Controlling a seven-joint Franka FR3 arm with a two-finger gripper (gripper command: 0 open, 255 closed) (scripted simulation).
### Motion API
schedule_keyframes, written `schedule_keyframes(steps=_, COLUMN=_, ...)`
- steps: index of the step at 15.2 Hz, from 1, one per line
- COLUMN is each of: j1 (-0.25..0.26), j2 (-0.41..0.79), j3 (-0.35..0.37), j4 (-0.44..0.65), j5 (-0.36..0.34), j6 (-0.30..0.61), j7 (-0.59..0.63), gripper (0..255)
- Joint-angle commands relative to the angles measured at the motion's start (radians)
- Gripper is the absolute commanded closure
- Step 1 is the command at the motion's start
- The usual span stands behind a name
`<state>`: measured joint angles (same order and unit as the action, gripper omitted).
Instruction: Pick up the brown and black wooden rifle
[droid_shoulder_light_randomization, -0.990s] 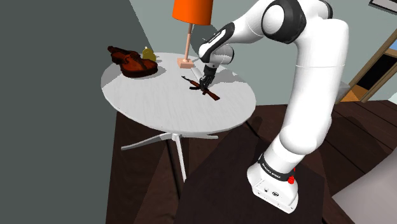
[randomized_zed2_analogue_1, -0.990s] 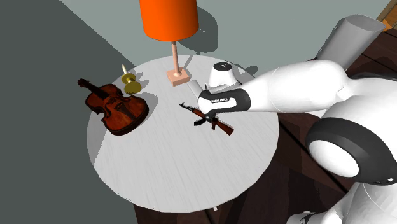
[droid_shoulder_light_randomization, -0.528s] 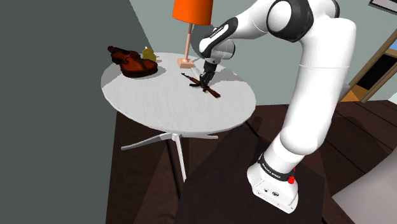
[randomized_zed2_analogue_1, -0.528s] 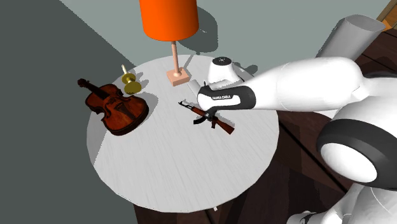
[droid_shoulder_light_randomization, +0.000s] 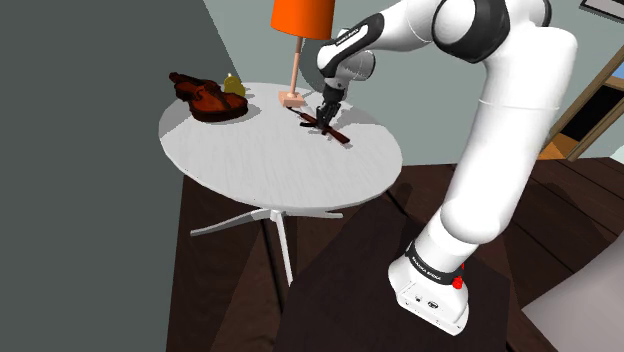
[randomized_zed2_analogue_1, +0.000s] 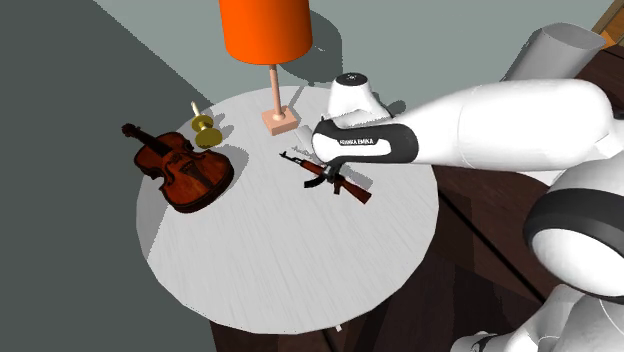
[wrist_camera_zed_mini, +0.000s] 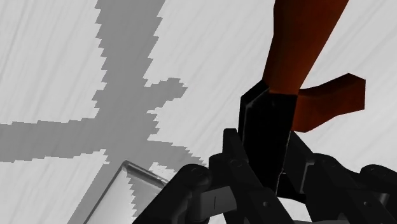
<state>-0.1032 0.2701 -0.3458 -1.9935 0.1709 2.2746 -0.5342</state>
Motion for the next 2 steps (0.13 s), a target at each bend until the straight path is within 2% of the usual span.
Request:
schedule_keyframes(steps=1, j1=0.001, j2=-0.006, j3=-0.001, j4=0.008, j5=-0.004, j6=-0.014, j7=0.004, gripper=255)
schedule_keyframes(steps=2, j1=0.001, j2=-0.006, j3=-0.001, j4=0.009, j5=-0.004, j6=-0.014, j7=0.004, gripper=255)
